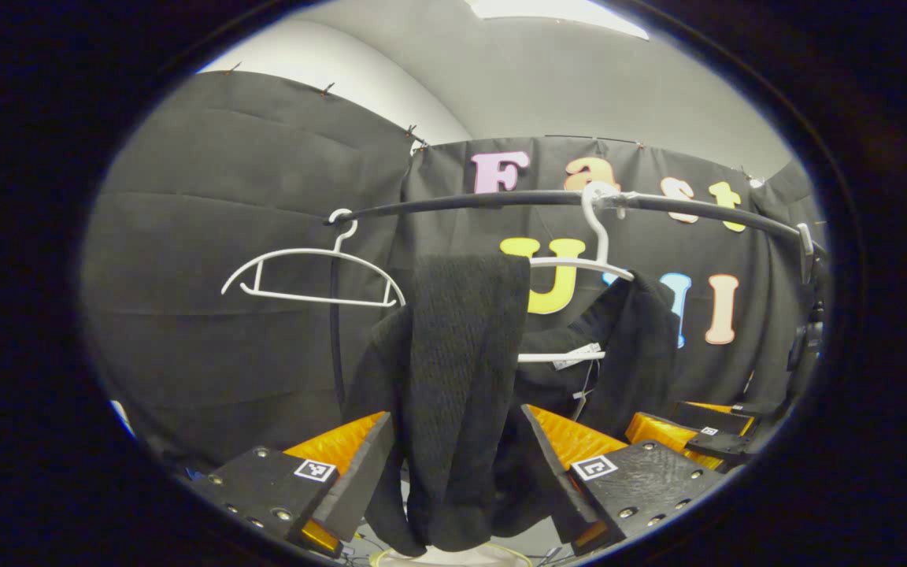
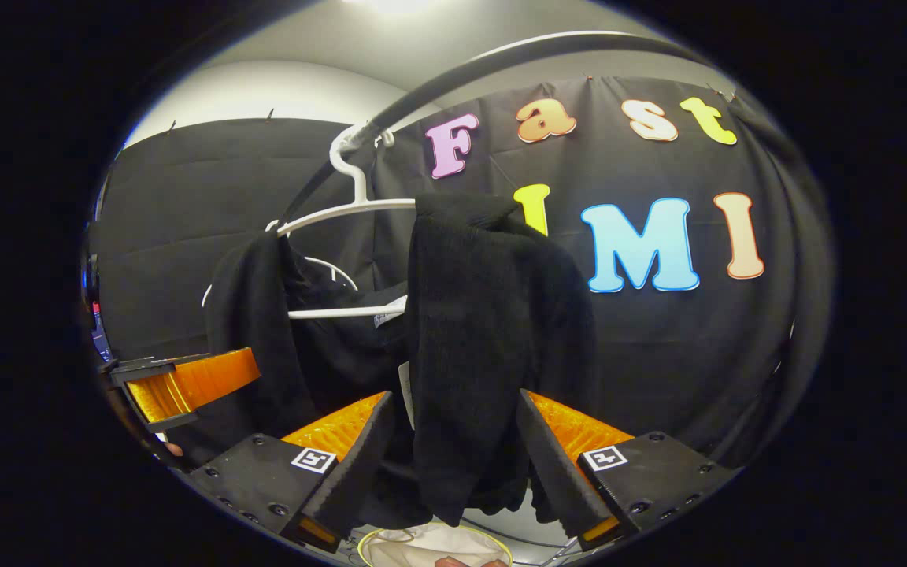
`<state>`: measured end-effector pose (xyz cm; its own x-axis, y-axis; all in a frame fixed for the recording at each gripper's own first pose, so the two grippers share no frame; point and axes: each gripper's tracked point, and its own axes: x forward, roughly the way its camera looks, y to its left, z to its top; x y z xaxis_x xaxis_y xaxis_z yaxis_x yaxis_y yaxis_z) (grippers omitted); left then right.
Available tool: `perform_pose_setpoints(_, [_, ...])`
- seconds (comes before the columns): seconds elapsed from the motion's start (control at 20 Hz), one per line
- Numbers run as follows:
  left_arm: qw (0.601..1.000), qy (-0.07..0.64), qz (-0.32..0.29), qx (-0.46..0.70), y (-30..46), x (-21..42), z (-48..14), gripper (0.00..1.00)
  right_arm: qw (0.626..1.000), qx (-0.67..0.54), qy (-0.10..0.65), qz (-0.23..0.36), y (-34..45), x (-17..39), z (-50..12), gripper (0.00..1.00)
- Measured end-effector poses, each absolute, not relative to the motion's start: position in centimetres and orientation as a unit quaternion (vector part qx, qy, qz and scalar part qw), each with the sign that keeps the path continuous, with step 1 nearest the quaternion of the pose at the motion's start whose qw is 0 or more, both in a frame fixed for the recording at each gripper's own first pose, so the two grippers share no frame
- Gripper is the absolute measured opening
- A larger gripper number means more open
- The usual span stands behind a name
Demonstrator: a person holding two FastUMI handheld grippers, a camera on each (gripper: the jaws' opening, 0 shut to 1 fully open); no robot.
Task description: Grasp the clothes on the hanger with both hands and then place them into the laundry hamper below.
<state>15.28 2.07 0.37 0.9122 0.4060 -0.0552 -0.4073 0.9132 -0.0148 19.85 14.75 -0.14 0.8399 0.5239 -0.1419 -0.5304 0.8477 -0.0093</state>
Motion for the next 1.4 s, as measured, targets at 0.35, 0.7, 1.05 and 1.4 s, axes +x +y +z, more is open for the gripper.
perform_pose_setpoints(0.35, [0.966, 0.037, 0.254, -0.017, 3.5, 18.3, -1.0, 0.93, 0.951, -0.03, 0.08, 0.295, 17.4, 23.3, -1.6, 0.93])
perform_pose_setpoints(0.7, [0.959, 0.044, 0.28, -0.01, 4.4, 20.3, -1.4, 0.93, 0.951, -0.019, 0.069, 0.301, 18.8, 25.3, -1.1, 0.98])
perform_pose_setpoints(1.05, [0.953, 0.044, 0.301, -0.006, 5.7, 20.8, -1.3, 0.73, 0.946, -0.024, 0.062, 0.317, 19.2, 26.8, -1.0, 0.76])
perform_pose_setpoints(1.4, [0.965, 0.033, 0.262, -0.01, 5.1, 19.3, -0.6, 0.04, 0.939, 0.015, 0.063, 0.338, 18.5, 27.6, -0.6, 0.07])
